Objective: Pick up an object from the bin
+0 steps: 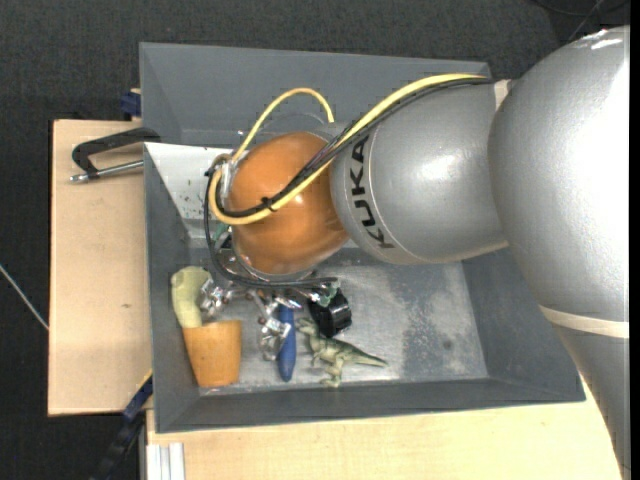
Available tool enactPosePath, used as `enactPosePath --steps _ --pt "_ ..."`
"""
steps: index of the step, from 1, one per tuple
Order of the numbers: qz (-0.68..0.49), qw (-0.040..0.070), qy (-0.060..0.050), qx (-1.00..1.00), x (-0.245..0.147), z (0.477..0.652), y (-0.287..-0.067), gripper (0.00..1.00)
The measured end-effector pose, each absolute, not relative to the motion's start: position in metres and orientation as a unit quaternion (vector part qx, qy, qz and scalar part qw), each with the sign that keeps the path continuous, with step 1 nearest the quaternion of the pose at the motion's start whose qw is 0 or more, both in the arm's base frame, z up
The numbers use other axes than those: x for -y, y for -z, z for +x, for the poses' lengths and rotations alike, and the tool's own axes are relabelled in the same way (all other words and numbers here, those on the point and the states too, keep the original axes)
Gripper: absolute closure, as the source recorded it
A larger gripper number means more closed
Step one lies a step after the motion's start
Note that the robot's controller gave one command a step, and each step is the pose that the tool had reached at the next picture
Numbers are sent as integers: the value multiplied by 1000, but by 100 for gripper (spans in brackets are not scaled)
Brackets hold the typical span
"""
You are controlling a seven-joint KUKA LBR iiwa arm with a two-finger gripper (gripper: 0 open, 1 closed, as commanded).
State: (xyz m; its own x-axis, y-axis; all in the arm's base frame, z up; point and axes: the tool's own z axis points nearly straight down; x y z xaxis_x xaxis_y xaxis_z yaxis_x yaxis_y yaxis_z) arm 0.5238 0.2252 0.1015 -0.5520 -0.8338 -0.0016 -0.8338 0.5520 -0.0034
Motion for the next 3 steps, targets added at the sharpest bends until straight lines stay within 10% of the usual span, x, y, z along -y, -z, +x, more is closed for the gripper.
enactPosePath --steps 1,3 --pt "-604 1 0 -797 -230 497 -117 0" --pt "-748 15 7 -664 -229 504 -92 0"
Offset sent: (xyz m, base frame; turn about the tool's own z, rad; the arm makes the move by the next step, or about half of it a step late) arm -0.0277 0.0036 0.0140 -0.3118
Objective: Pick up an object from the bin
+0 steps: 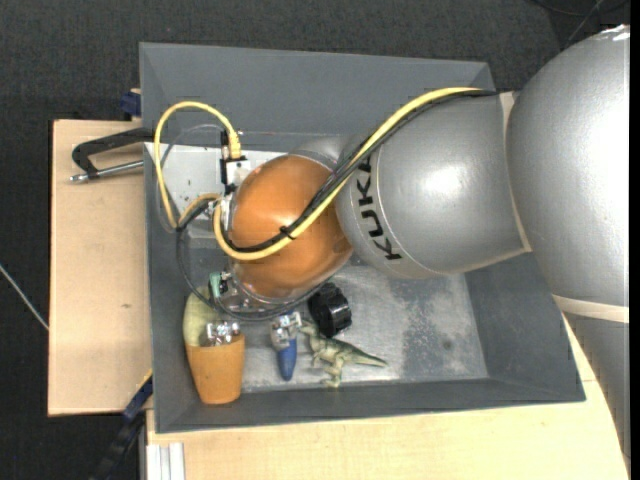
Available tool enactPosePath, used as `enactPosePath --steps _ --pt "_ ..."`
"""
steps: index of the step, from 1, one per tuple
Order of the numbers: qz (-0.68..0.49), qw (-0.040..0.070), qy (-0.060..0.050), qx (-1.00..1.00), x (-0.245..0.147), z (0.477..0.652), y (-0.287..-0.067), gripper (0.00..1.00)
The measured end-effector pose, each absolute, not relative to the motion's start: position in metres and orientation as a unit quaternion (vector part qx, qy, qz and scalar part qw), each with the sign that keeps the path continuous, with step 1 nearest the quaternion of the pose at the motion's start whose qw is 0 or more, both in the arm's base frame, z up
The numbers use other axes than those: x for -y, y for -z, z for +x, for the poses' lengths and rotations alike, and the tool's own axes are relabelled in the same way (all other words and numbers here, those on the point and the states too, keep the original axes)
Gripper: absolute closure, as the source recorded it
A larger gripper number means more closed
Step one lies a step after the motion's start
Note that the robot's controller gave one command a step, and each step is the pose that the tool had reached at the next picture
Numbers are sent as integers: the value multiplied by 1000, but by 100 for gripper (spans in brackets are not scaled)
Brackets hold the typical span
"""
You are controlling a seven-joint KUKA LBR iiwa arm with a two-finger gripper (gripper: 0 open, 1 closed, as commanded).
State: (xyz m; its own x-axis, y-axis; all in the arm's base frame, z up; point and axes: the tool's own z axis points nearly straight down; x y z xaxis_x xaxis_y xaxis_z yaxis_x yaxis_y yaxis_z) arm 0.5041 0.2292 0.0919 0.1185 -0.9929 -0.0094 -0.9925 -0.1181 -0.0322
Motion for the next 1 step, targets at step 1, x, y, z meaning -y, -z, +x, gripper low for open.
enactPosePath --steps 1 --pt "-749 15 4 -663 -232 502 -92 100"
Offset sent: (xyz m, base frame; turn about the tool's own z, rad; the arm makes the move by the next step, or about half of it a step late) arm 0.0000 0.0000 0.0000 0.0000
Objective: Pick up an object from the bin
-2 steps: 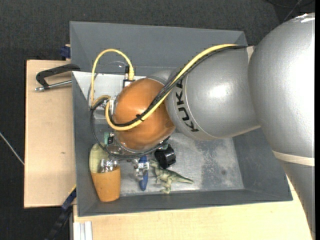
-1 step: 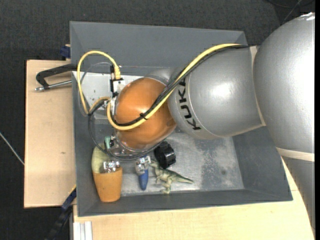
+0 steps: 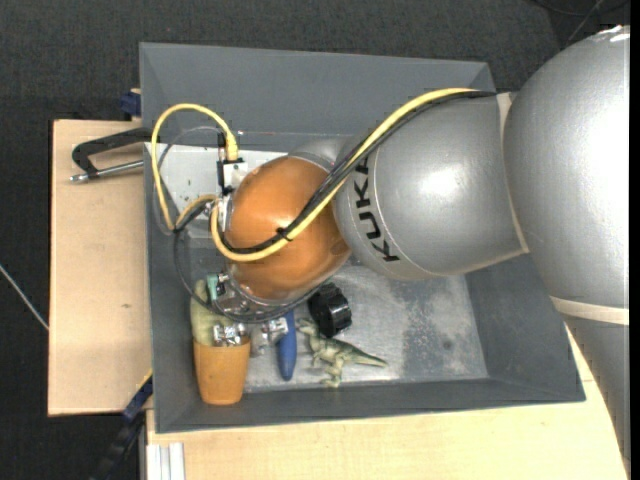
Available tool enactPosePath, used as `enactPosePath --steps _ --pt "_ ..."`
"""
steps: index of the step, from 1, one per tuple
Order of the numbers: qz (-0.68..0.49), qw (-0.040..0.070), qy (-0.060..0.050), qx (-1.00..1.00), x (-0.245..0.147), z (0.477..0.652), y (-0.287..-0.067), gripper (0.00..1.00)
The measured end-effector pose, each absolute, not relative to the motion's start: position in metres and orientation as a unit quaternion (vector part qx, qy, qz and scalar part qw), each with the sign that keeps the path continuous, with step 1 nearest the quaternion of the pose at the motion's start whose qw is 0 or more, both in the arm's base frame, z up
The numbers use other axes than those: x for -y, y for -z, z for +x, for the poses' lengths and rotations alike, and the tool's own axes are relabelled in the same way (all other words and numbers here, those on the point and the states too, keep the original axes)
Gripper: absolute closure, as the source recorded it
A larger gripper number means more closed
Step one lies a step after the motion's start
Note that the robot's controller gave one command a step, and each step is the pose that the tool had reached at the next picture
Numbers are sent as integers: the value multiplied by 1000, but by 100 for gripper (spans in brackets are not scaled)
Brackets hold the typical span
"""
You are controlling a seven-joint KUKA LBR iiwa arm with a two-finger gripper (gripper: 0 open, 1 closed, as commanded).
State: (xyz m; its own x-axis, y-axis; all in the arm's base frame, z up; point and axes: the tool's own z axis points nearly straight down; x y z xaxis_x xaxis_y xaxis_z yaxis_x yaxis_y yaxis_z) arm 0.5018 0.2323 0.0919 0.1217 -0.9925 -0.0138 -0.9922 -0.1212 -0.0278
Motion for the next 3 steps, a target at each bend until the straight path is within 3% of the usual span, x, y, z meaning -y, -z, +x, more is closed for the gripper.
enactPosePath --steps 1,2,3 --pt "-748 6 1 -664 -235 504 -132 100" --pt "-747 4 0 -665 -236 505 -152 100" --pt "-746 5 1 -666 -238 507 -199 100"
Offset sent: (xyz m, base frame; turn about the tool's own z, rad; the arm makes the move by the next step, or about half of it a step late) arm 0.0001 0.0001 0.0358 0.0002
